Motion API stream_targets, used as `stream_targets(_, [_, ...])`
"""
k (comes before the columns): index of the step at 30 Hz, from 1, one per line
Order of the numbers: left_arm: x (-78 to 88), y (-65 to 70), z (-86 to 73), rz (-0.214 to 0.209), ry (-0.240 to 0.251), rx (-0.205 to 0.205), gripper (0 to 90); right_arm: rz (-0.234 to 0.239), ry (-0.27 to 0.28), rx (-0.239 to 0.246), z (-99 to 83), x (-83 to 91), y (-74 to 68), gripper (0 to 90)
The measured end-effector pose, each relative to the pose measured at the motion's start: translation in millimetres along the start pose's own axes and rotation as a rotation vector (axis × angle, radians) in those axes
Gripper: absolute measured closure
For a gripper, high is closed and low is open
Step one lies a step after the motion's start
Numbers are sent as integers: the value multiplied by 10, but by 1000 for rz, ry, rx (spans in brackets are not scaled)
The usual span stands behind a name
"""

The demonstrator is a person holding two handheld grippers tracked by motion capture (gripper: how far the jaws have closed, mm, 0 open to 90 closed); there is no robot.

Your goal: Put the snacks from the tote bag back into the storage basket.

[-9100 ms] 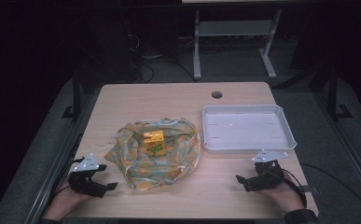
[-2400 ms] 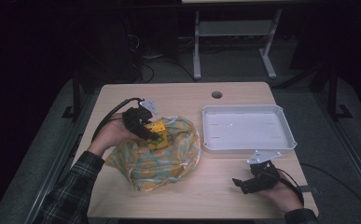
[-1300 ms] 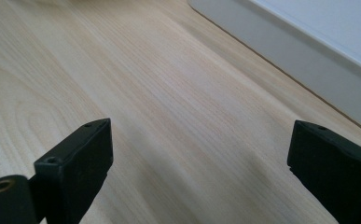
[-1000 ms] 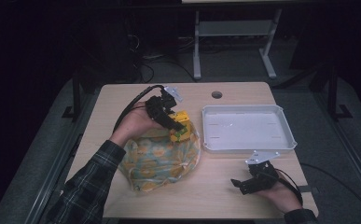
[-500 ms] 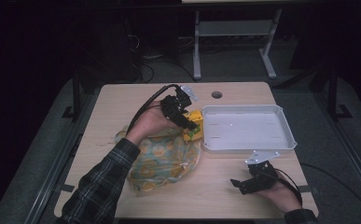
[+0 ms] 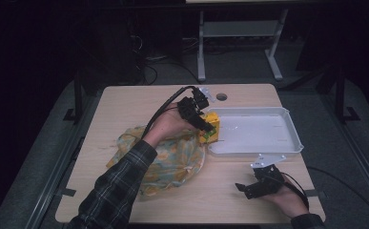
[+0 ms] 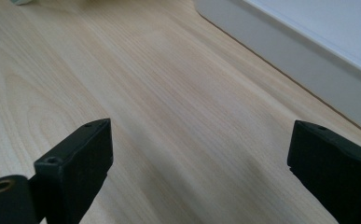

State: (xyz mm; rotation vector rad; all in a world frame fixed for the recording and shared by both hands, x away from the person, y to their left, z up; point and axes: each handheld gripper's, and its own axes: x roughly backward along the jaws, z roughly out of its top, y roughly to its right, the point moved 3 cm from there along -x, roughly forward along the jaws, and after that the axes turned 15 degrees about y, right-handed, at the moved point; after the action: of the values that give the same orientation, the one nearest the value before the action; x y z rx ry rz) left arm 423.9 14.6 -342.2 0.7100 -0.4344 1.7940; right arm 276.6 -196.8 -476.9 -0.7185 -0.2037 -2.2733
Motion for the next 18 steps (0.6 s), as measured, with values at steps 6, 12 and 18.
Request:
stream_targets(6, [-115,12,31,6,4,1,504,1,4,3,2,-5,0,63])
stream_targets(12, [-215,35,67,10,7,0,504,4,3,4,2,-3,3,63])
stream_targets(18, [-326,65,96,15,14,-3,504,5,3,2,5,2,2,63])
